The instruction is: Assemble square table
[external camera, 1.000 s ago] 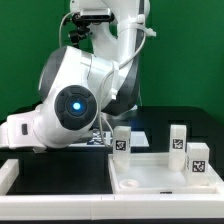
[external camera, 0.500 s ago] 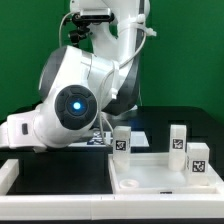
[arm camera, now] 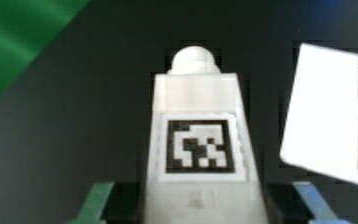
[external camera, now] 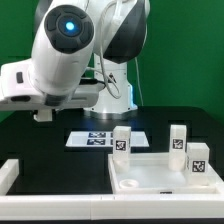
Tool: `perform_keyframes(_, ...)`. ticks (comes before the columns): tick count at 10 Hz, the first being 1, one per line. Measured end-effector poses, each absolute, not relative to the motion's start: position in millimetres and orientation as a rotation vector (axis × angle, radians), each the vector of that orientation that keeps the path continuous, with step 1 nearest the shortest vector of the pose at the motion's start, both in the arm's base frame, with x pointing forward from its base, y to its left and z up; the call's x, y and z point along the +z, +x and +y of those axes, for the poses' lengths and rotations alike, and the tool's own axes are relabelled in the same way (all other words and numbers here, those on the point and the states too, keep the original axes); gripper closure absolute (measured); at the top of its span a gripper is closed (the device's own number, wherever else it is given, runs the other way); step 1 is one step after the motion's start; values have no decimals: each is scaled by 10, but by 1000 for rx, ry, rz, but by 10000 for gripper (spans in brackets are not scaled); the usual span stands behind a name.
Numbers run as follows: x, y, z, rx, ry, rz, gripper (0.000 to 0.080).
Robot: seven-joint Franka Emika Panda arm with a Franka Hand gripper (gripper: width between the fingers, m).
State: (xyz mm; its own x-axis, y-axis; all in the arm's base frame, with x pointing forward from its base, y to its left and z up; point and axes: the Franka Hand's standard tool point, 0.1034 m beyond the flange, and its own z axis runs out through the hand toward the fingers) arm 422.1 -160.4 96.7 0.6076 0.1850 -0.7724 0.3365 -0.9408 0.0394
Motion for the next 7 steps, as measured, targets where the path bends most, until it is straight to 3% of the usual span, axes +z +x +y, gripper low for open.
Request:
perform_keyframes(2, 974, 4280, -1587, -1033, 2753, 478, 508)
perform_keyframes(3, 1058, 4358, -1496, -977, 2766, 475, 508)
perform_keyframes(5, 1624, 4874, -1158, -857, 2827, 444, 508)
perform_keyframes(6, 1694, 4993, -1161, -794, 2837, 505, 508)
perform_keyframes(7, 1642, 5028, -1173, -658, 2875, 519, 508)
